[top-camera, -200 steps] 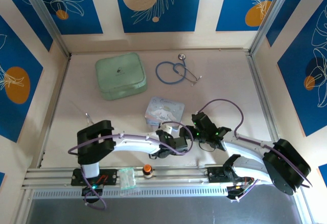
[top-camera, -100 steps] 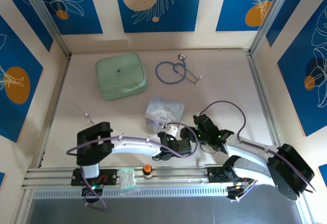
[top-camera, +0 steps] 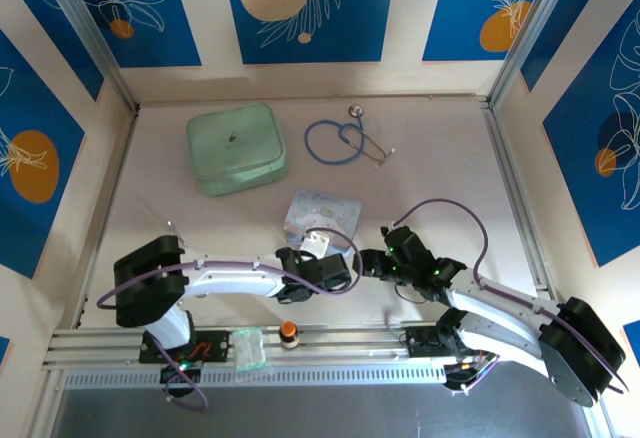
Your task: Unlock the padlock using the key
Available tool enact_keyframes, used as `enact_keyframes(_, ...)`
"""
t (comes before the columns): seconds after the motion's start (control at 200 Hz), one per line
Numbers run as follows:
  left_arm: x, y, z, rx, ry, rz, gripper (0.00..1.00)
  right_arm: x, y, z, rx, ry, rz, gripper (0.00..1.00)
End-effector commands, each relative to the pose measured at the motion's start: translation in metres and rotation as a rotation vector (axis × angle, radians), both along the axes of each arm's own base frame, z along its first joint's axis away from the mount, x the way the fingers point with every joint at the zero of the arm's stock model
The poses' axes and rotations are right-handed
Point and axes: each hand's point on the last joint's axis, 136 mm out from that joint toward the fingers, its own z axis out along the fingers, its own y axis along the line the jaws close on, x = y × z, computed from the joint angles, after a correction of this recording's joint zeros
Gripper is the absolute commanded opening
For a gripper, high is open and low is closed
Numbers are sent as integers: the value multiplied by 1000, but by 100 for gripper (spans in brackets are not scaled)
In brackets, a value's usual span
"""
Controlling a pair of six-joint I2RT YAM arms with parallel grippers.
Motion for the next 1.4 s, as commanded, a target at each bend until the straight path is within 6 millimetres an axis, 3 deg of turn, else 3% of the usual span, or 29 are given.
enact_keyframes(0.0,1,-18,-6,-55,11,-61,35,-5,-3,-4,-10,12,3,72)
enact_keyframes(0.4,0,-18,-21,-23,40,-54,34,-5,-5,0,-13,5,1,72)
enact_keyframes(0.765,-14,-32,-27,-34,77,-48,32,-4,-6,-2,-15,8,0,72)
enact_keyframes(1.016,-16,-31,-26,96,45,-30,26,-5,-7,-6,-12,17,-13,72)
enact_keyframes(1.231,-7,-14,-30,318,2,2,18,-6,-10,-9,-21,29,-27,72)
enact_keyframes(1.396,-14,-25,-23,269,-4,-44,20,-7,-13,-11,-27,33,-31,72)
